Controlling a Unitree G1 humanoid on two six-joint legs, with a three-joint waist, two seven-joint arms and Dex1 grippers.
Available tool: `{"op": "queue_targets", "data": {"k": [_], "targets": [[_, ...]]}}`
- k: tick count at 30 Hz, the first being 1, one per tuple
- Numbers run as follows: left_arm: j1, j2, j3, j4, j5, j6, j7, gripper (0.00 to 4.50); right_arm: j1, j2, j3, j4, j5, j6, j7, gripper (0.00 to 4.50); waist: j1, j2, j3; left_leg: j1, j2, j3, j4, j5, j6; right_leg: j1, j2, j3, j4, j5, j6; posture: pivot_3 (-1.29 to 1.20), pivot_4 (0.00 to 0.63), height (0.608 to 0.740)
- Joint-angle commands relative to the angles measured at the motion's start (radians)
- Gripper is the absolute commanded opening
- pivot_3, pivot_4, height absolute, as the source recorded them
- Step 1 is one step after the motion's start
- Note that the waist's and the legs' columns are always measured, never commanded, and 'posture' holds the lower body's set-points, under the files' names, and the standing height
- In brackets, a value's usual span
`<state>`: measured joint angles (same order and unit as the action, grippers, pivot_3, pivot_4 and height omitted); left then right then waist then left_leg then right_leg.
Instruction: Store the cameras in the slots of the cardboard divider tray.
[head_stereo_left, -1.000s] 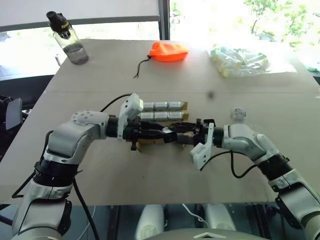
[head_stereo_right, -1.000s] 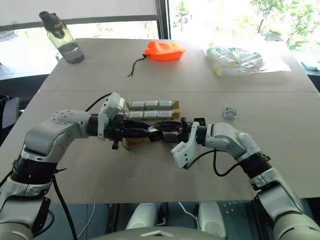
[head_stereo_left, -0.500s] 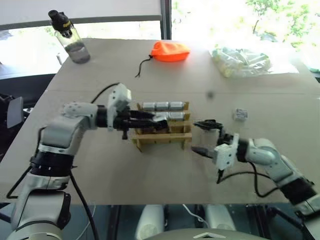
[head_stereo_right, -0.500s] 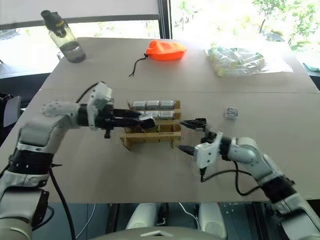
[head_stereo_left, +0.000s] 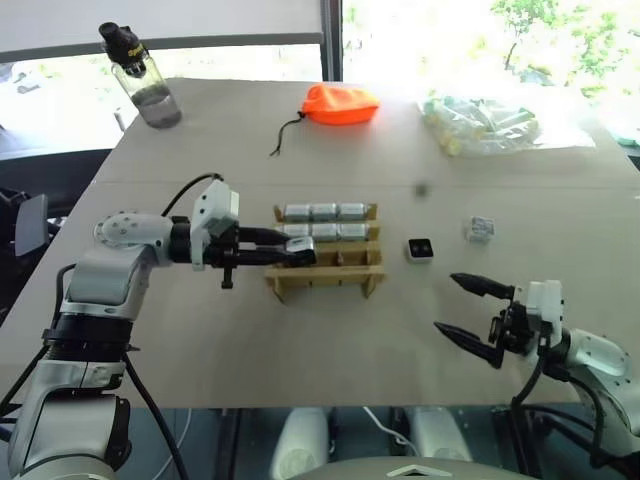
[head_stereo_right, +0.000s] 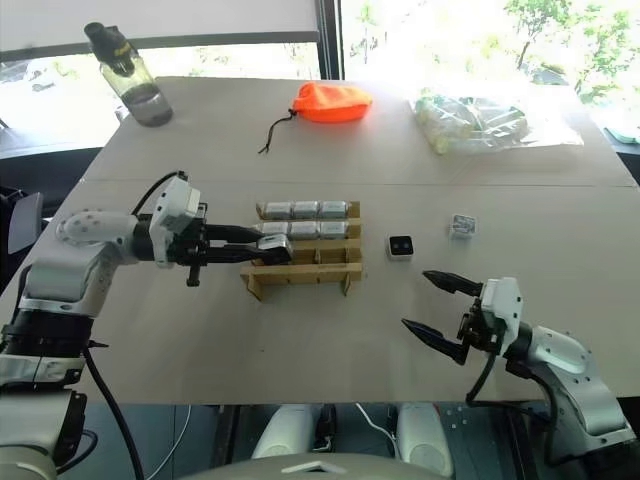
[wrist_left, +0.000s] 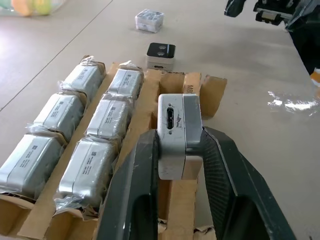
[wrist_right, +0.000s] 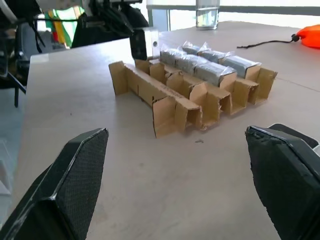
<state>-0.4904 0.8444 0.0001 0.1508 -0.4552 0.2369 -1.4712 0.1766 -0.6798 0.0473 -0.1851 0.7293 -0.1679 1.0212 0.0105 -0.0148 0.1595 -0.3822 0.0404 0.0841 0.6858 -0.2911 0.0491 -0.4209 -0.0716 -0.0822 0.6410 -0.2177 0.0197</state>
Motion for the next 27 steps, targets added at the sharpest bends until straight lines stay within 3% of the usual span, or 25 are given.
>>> {"op": "queue_targets", "data": {"k": [1,4,14,20,25,26,27], "targets": [[-0.032,0.011,0.024,0.055,0.001,-0.075,-0.070,0.68,0.012,0.031,-0.062,0.003,0.043,0.013,0.075,4.37,0.004,0.000,0.000,0.000,0.000,0.000,0.000,0.000,0.000,0.000,0.000,0.000,0.000,0.000,0.000,0.00,0.150,0.726],[-0.073,0.012,-0.018,0.158,0.037,-0.181,-0.140,0.68,0.009,0.052,-0.085,0.017,0.037,0.027,0.095,4.37,0.005,0.000,0.000,0.000,0.000,0.000,0.001,0.000,0.000,0.000,0.000,-0.001,0.000,0.000,0.000,0.00,0.150,0.726],[-0.221,-0.026,-0.162,0.439,0.112,-0.418,-0.143,0.68,0.008,0.099,-0.137,0.021,0.013,0.058,0.137,4.37,0.005,0.000,0.000,-0.001,-0.001,0.000,0.001,0.000,0.001,0.000,0.000,0.000,0.000,0.000,0.000,0.00,0.150,0.726],[-0.269,-0.050,-0.214,0.517,0.131,-0.468,-0.143,0.68,0.022,0.118,-0.154,0.003,0.002,0.061,0.138,4.37,0.004,0.000,0.000,-0.001,-0.001,0.000,0.001,0.000,0.001,0.000,0.000,0.000,0.000,0.000,0.000,0.00,0.150,0.726],[-0.311,-0.055,-0.214,0.556,0.140,-0.408,-0.143,0.68,0.032,0.128,-0.166,-0.013,-0.001,0.071,0.137,4.37,0.005,-0.001,0.000,-0.001,-0.001,0.000,0.001,0.000,0.001,0.000,0.000,-0.001,0.001,0.000,0.000,0.00,0.150,0.726],[-0.315,-0.057,-0.209,0.554,0.134,-0.397,-0.143,1.70,0.034,0.131,-0.168,-0.015,-0.002,0.072,0.137,4.50,0.004,-0.001,0.000,-0.001,-0.001,0.000,0.001,0.000,0.001,0.000,0.000,-0.001,0.001,0.000,0.000,0.00,0.150,0.726],[-0.316,-0.057,-0.207,0.550,0.128,-0.388,-0.143,1.91,0.035,0.132,-0.170,-0.016,-0.003,0.073,0.138,4.50,0.004,-0.001,0.000,-0.001,-0.001,0.000,0.001,0.000,0.001,0.000,0.000,-0.001,0.001,0.000,0.000,0.00,0.150,0.726]]}}
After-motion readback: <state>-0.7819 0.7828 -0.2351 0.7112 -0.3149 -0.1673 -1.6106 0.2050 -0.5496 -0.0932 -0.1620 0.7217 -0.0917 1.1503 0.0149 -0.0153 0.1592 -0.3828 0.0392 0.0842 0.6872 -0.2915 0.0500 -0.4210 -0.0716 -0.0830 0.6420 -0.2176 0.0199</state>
